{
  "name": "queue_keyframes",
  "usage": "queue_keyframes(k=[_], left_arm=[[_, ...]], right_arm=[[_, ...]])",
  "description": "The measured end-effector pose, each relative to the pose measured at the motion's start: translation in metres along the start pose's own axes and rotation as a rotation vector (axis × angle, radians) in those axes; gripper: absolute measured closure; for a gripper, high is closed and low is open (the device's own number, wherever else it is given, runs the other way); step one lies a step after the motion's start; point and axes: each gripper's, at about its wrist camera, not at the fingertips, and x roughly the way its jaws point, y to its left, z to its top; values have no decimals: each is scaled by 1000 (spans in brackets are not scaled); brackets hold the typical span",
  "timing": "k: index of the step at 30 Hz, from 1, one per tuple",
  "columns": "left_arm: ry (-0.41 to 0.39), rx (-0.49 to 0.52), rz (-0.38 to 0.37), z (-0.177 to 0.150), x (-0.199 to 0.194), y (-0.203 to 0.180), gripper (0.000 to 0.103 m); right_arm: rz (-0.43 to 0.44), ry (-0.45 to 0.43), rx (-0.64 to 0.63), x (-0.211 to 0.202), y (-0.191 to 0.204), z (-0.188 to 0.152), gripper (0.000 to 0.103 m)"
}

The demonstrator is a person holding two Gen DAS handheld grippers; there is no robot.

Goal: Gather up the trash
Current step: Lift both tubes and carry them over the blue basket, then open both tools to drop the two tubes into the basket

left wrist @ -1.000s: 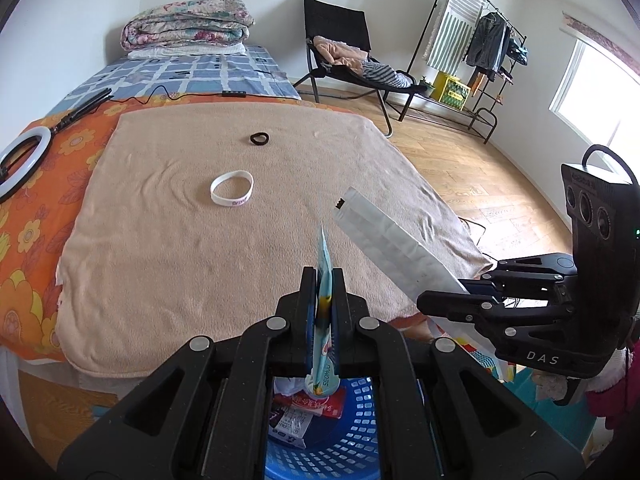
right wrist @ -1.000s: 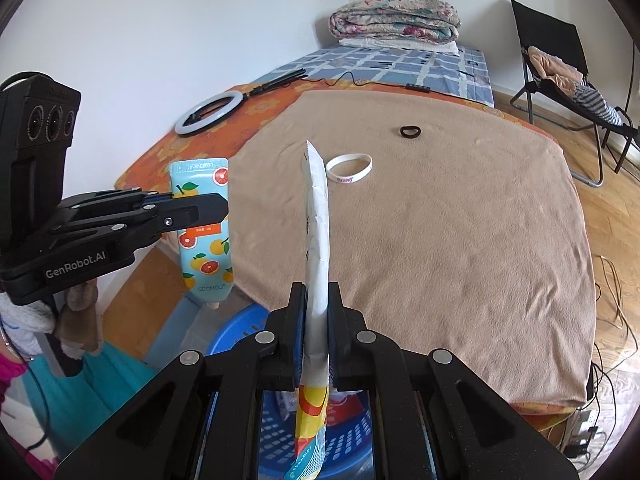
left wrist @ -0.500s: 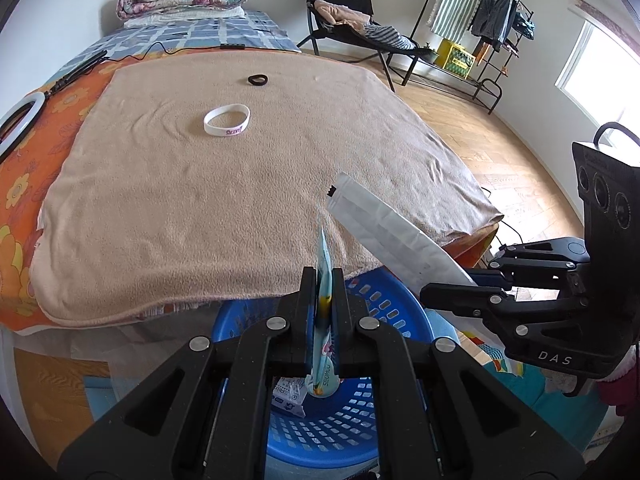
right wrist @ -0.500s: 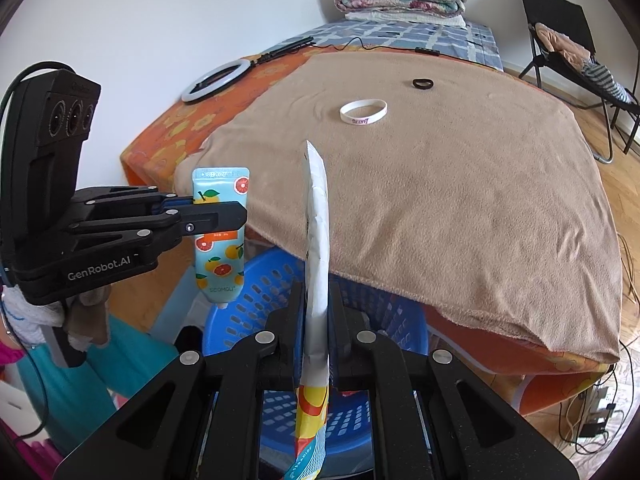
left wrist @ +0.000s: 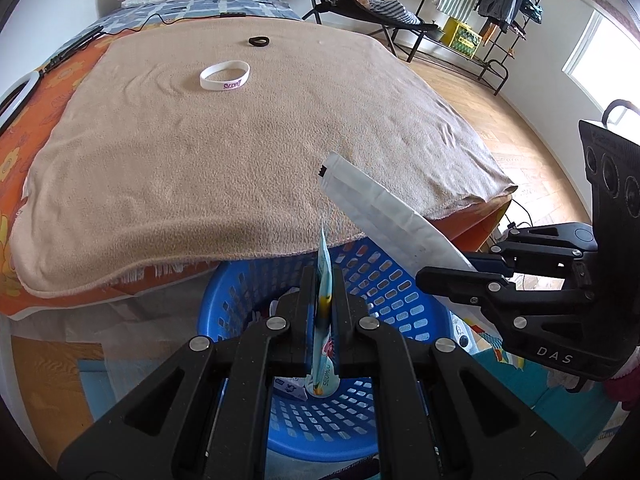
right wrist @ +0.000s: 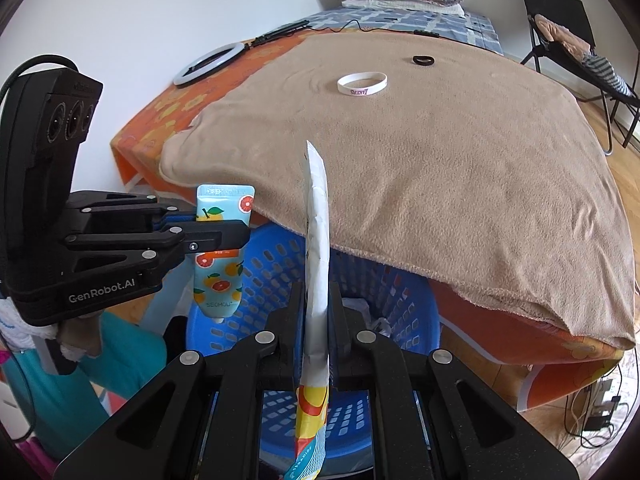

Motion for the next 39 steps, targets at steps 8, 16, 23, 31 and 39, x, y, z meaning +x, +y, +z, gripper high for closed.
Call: queue_keyframes(k=[8, 16, 23, 31, 39], left_arm=[[30, 2, 1, -5, 8, 1, 99], [44, -1, 11, -7, 13, 3, 99], [45, 0, 13, -8, 14, 4, 99], [57, -11, 31, -8, 17, 7, 80], [36, -21, 38, -6, 12, 8, 72]], right_arm=[[-4, 17, 6, 8, -1, -2, 95], [-8, 37, 7, 16, 0, -2, 95], [-9, 36, 13, 16, -1, -2, 95], [-20, 23, 18, 13, -2, -2, 56], [-40, 7, 43, 9, -7, 0, 55]])
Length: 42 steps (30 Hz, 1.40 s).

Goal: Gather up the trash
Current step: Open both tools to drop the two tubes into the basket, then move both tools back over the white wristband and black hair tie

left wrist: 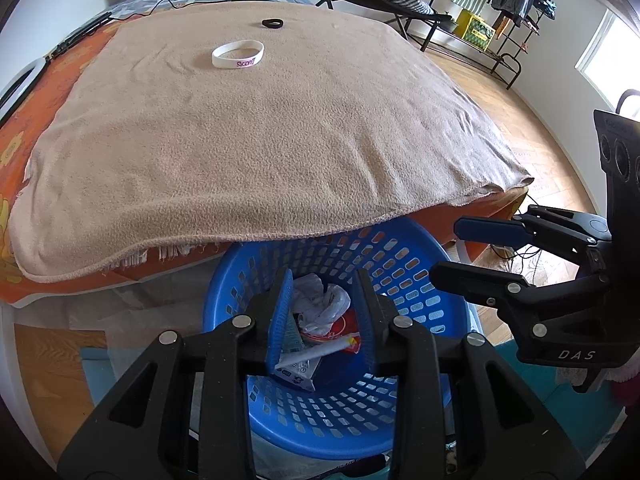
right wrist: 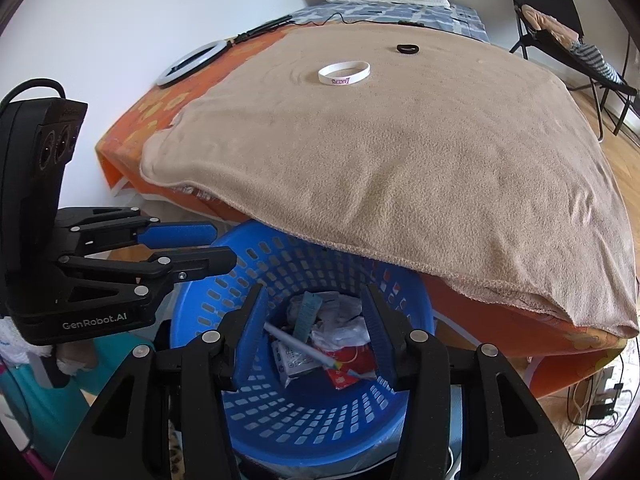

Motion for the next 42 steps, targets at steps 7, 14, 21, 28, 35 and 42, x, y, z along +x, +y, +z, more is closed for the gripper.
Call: queue_keyframes(k=[7, 14, 21, 28, 35, 42], left_arm=[[-18, 1, 15, 2, -4, -1, 60], [-30, 5, 25, 3, -5, -1, 47], [-37, 7, 37, 4, -6, -2, 41], [-37, 3, 42, 6, -5, 0, 41], [-40, 4, 43, 7, -5, 0, 41], [-39, 4, 43, 6, -5, -1, 41]], right_arm=[[-18, -5, 9, -2, 0, 2, 54], [-35, -12, 17, -3, -1, 3, 50], [-65, -37, 20, -7, -2, 5, 38], [-98, -27, 34, -5, -4, 8, 37], [-123, -36, 43, -8, -5, 10, 37], [-149, -35, 50, -9, -5, 13, 36]])
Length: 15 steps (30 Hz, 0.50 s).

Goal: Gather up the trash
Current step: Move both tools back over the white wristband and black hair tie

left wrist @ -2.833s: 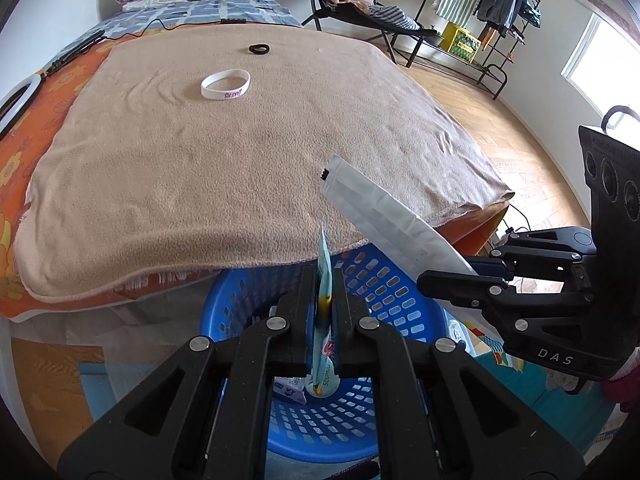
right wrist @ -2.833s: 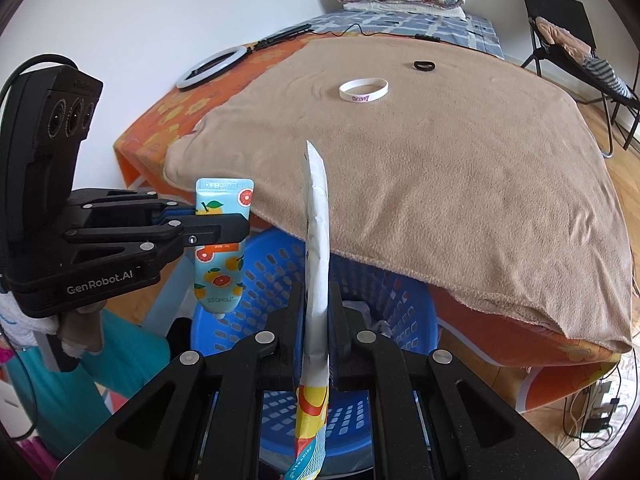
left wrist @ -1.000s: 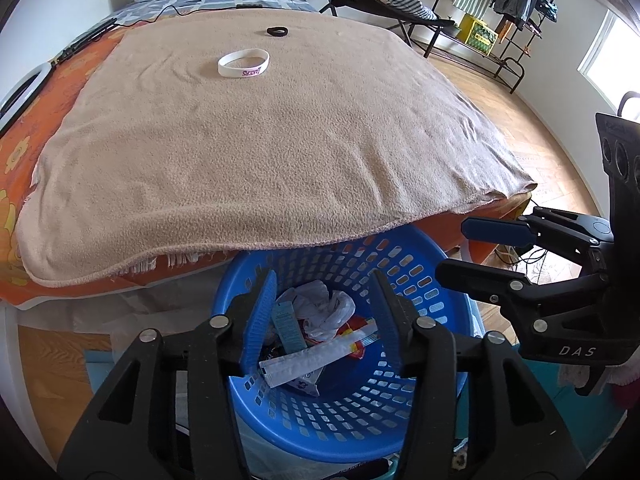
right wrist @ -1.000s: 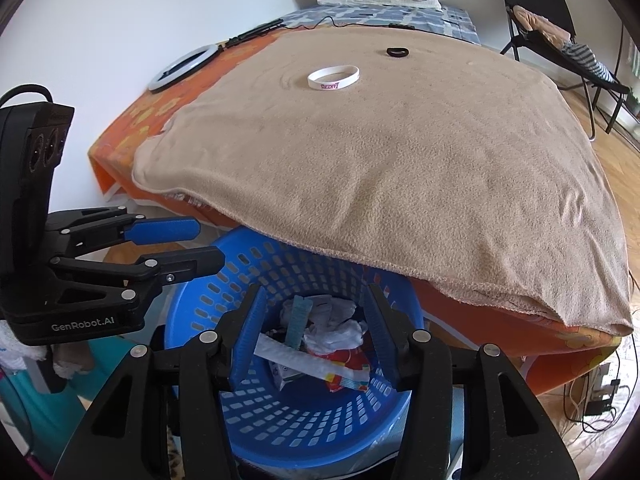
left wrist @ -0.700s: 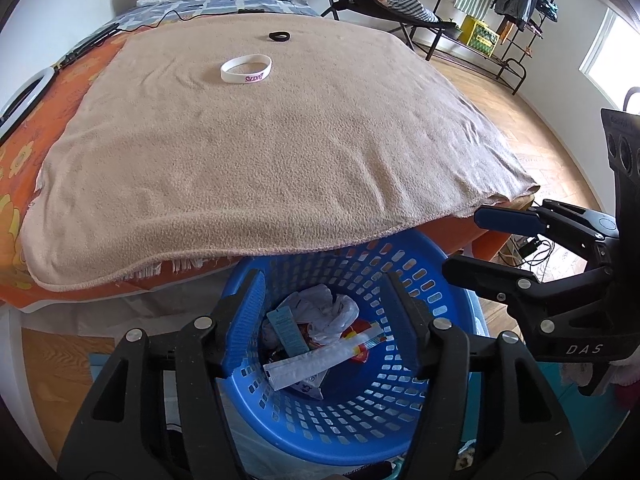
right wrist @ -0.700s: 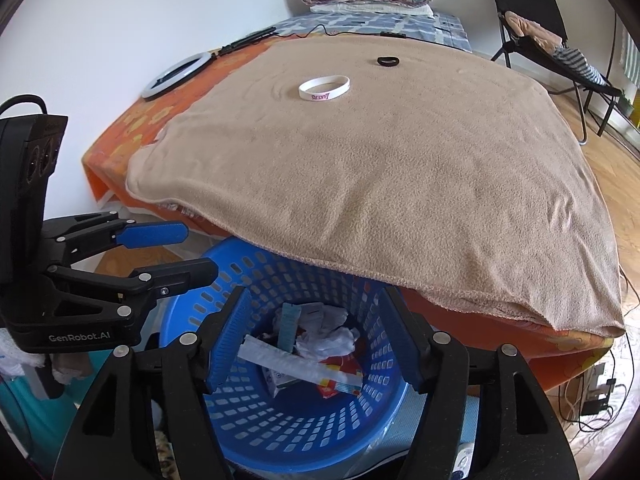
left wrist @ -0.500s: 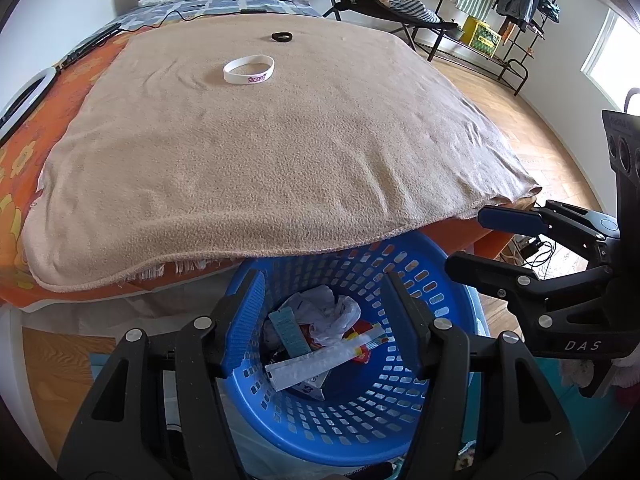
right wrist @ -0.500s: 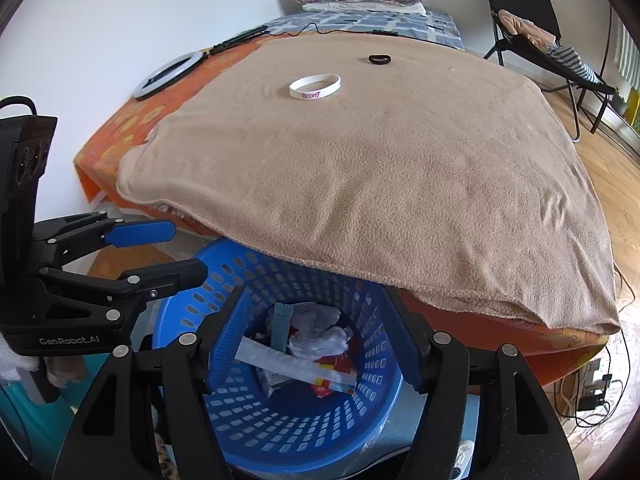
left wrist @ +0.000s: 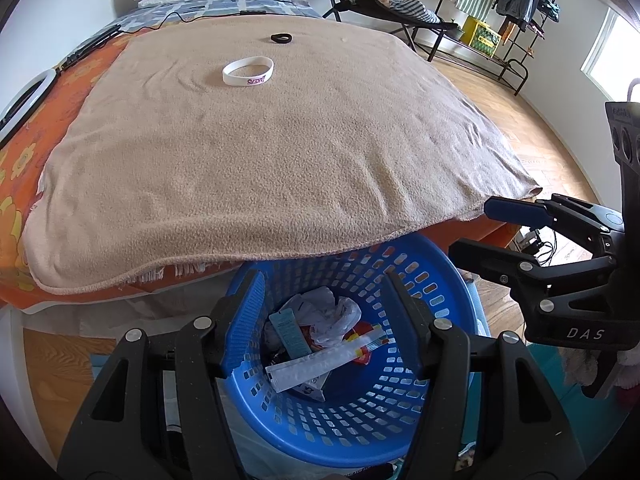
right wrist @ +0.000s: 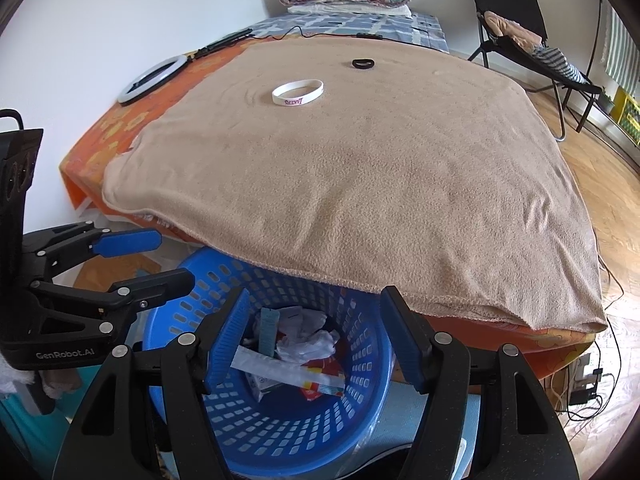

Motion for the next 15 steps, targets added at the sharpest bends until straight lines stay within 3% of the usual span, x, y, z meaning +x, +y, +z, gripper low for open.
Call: queue_keyframes(k=[15], left_arm=[[-40, 11, 2, 7, -13, -5, 41]], right_arm=[[2, -21, 17, -6, 0, 5, 36]])
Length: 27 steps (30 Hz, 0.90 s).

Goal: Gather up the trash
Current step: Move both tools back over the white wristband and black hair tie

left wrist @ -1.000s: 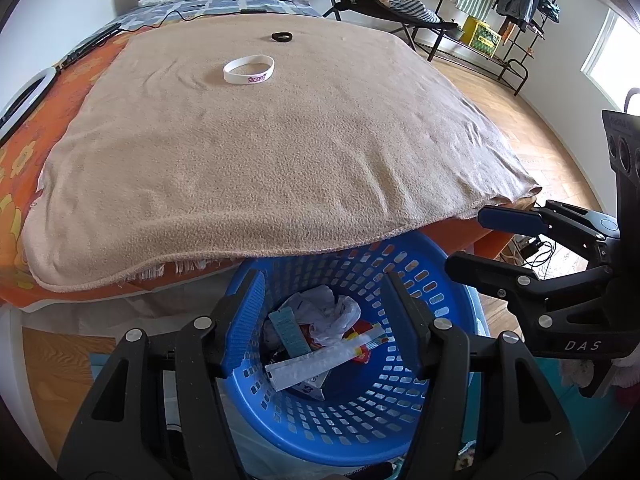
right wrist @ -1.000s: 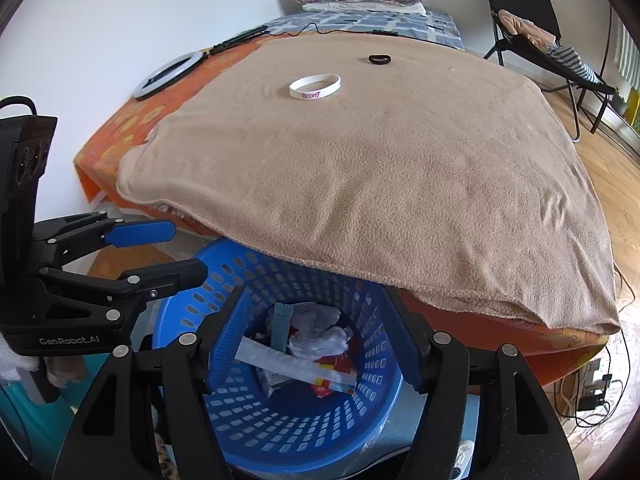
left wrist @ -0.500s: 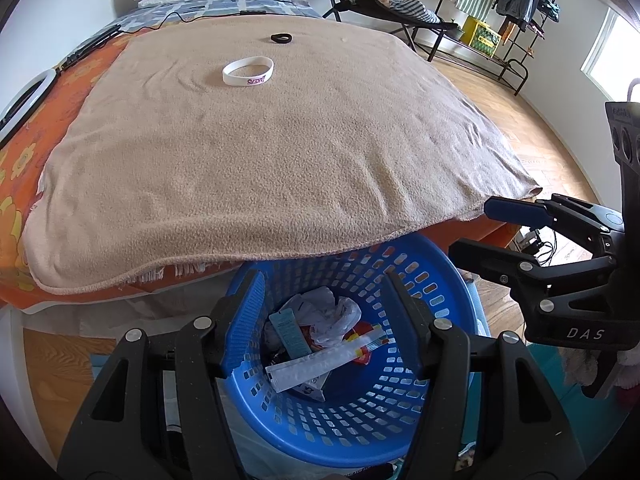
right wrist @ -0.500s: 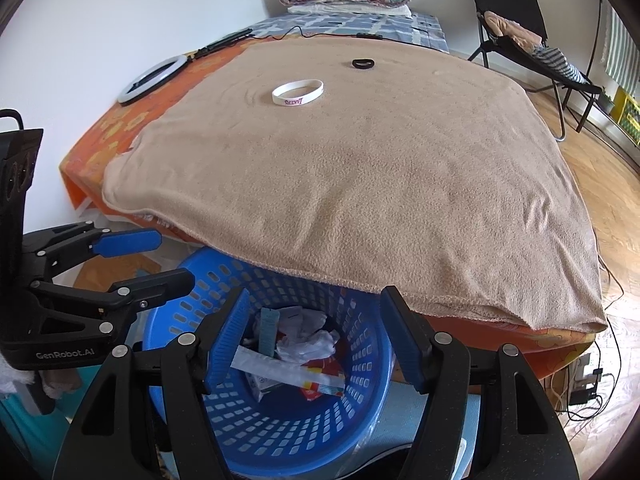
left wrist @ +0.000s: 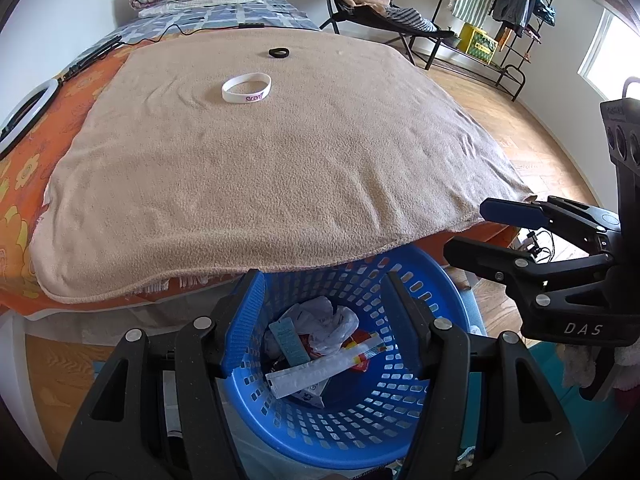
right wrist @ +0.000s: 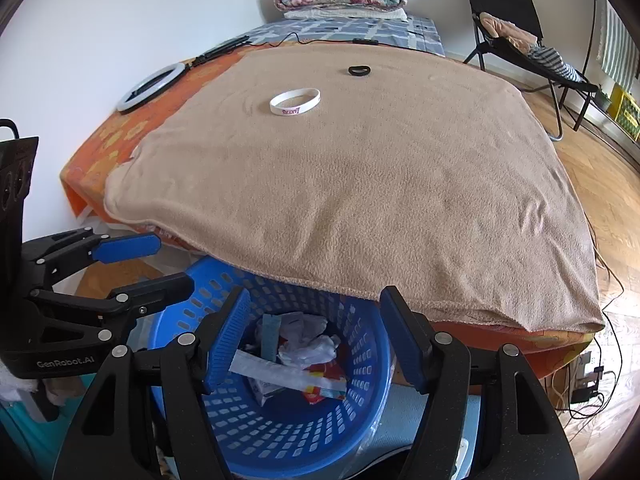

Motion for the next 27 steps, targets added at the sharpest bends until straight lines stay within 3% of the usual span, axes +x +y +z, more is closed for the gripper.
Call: queue_keyframes(k=[18, 27], left_arm=[[-44, -10, -11, 18, -12, 1, 41], [-61, -4, 1, 47, -11, 9, 41]], right_arm=[[27, -53, 69, -15, -15, 26, 36], [16, -89, 51, -16, -21, 50, 36]])
